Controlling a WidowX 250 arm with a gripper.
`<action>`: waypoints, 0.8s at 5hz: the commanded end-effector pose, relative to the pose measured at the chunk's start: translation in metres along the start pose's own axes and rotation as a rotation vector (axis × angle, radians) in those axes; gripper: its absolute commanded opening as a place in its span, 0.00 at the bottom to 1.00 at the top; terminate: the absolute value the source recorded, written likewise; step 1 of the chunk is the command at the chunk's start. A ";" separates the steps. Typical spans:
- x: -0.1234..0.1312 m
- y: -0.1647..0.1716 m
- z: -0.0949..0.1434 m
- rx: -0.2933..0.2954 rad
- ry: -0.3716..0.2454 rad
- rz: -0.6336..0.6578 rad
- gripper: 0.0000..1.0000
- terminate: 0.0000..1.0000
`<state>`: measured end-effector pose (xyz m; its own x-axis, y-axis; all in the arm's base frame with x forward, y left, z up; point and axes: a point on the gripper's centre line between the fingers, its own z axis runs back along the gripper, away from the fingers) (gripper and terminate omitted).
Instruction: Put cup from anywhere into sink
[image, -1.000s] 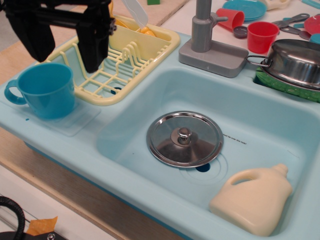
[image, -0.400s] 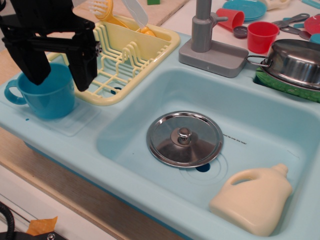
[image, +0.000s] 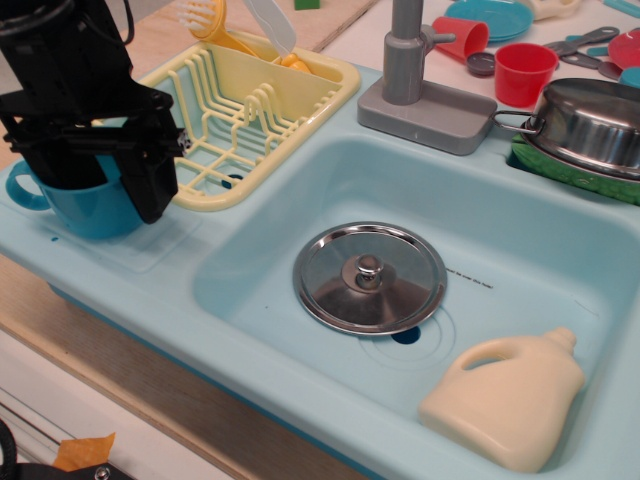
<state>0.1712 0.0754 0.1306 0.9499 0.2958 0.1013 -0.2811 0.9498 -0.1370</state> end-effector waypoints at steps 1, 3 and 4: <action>0.002 0.001 0.003 -0.004 -0.021 -0.009 0.00 0.00; -0.004 -0.015 0.029 0.049 -0.054 -0.030 0.00 0.00; 0.014 -0.056 0.038 0.027 -0.070 -0.104 0.00 0.00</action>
<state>0.2116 0.0015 0.1692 0.9711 0.1637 0.1734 -0.1429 0.9817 -0.1260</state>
